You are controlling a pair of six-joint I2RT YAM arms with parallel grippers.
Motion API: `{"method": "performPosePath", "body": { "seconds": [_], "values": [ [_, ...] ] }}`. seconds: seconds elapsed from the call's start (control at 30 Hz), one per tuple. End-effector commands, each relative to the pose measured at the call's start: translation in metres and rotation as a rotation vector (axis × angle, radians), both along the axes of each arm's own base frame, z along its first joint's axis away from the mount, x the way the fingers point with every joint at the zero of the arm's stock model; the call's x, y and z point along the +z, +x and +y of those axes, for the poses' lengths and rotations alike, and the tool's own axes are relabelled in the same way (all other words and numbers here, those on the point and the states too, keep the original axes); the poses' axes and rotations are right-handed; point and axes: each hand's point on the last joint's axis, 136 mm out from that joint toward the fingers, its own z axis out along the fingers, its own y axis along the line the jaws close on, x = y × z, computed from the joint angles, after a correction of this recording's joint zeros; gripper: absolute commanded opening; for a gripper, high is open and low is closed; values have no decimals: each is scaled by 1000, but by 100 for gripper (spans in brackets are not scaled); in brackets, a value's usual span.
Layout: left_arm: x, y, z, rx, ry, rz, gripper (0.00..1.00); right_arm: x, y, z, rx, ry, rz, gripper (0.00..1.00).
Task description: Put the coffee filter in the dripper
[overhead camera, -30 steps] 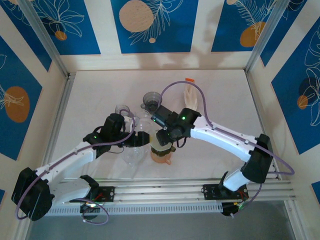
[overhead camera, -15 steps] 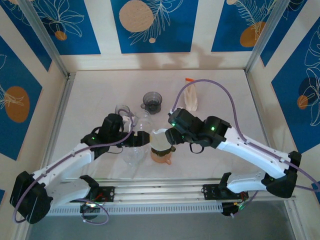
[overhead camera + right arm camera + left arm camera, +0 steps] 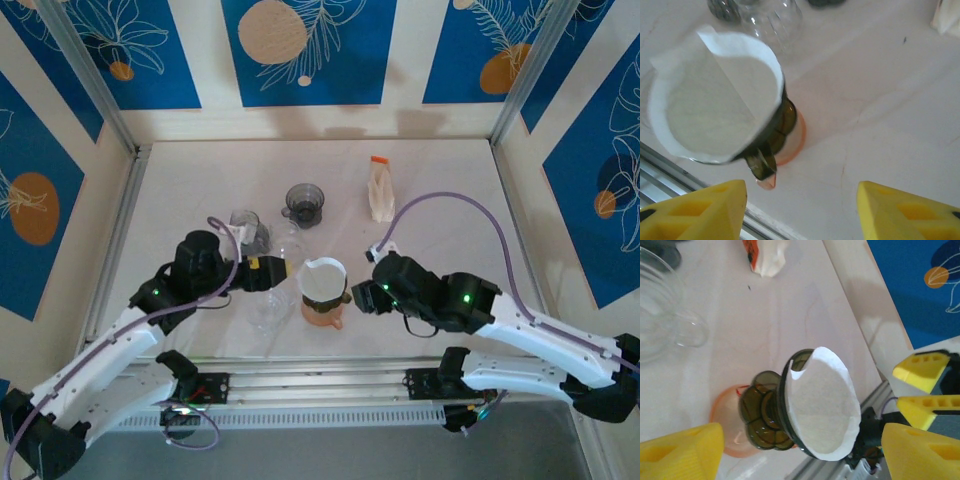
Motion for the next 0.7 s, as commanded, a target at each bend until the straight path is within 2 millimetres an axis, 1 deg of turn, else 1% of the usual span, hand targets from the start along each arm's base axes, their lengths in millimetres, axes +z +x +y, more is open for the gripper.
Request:
{"method": "performPosePath", "body": {
  "seconds": [0.0, 0.1, 0.13, 0.17, 0.23, 0.3, 0.33, 0.4, 0.5, 0.6, 0.67],
  "values": [
    [-26, 3, 18, 87, 87, 12, 84, -20, -11, 1, -41, 67, 70, 60],
    [-41, 0, 26, 111, 132, 48, 87, -44, -27, -5, -20, 79, 134, 60],
    [-47, -1, 26, 99, 145, 65, 85, -53, -32, -6, -12, 88, 155, 59],
    [-52, -2, 24, 85, 158, 82, 83, -59, -35, -6, -8, 97, 166, 59],
    [-67, -4, 19, 46, 192, 137, 75, -68, -40, -5, 11, 116, 186, 59],
    [-80, -5, 14, 14, 220, 188, 68, -75, -43, -5, 33, 112, 190, 58],
    [-85, -5, 13, 6, 231, 206, 67, -80, -46, -3, 52, 104, 192, 58],
    [-89, -2, 11, 7, 231, 218, 66, -89, -50, 2, 95, 97, 191, 56],
    [-87, 3, 11, 24, 215, 217, 66, -101, -56, 15, 152, 121, 161, 55],
    [-84, 6, 11, 30, 196, 218, 66, -108, -55, 24, 182, 125, 97, 55],
    [-85, 6, 10, 28, 192, 232, 62, -112, -54, 30, 198, 128, 64, 55]
  ]
}}
